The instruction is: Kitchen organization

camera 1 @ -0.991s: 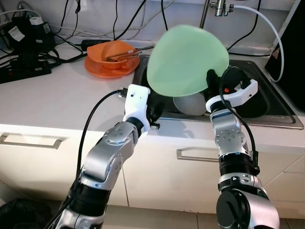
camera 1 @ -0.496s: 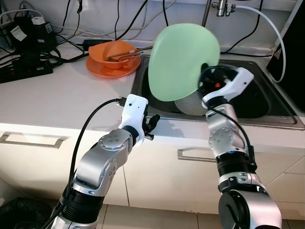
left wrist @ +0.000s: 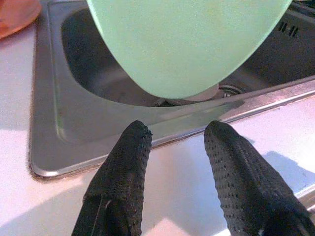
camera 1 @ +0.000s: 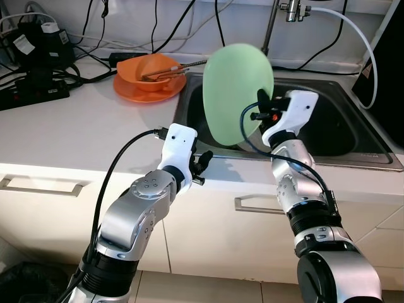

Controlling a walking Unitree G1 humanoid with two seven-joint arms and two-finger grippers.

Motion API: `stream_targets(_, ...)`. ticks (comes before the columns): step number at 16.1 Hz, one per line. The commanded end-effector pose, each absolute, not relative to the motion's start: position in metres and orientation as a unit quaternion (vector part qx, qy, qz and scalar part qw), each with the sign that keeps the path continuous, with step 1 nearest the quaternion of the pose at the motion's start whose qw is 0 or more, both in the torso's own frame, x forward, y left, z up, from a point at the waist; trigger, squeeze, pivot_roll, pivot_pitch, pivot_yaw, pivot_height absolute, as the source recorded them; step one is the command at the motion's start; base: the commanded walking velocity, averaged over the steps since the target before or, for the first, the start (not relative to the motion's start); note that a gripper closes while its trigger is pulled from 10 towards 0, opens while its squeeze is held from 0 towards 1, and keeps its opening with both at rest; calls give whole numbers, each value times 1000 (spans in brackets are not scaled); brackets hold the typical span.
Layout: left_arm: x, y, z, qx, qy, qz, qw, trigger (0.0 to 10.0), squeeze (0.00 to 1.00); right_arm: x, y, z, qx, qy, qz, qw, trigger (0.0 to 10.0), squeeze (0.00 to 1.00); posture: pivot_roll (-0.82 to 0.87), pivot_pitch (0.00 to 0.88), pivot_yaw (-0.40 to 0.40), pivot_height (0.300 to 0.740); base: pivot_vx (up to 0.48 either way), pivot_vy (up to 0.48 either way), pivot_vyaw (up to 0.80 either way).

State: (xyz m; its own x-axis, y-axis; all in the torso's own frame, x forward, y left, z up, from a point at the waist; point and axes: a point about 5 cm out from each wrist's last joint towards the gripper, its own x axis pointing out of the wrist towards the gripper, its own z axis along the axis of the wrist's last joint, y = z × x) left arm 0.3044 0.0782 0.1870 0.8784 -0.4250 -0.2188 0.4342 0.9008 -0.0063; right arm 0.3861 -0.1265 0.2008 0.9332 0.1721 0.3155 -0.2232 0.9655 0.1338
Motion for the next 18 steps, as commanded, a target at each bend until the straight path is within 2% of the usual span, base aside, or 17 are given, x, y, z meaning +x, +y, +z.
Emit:
stream_targets(1, 302, 80, 188, 21, 108, -221, 969, 10000, 0, 386, -126, 209, 58, -178, 100, 977, 10000, 0, 155, 23, -1, 740, 0, 0, 0)
stream_targets(7, 300, 79, 187, 21, 108, -223, 969, 10000, 0, 387, -112, 193, 23, -150, 113, 982, 10000, 0, 157, 7, 2, 740, 0, 0, 0)
stream_targets(18, 302, 85, 175, 17, 114, -203, 972, 10000, 0, 388, -112, 167, 5, -93, 103, 990, 10000, 0, 167, 5, -6, 740, 0, 0, 0)
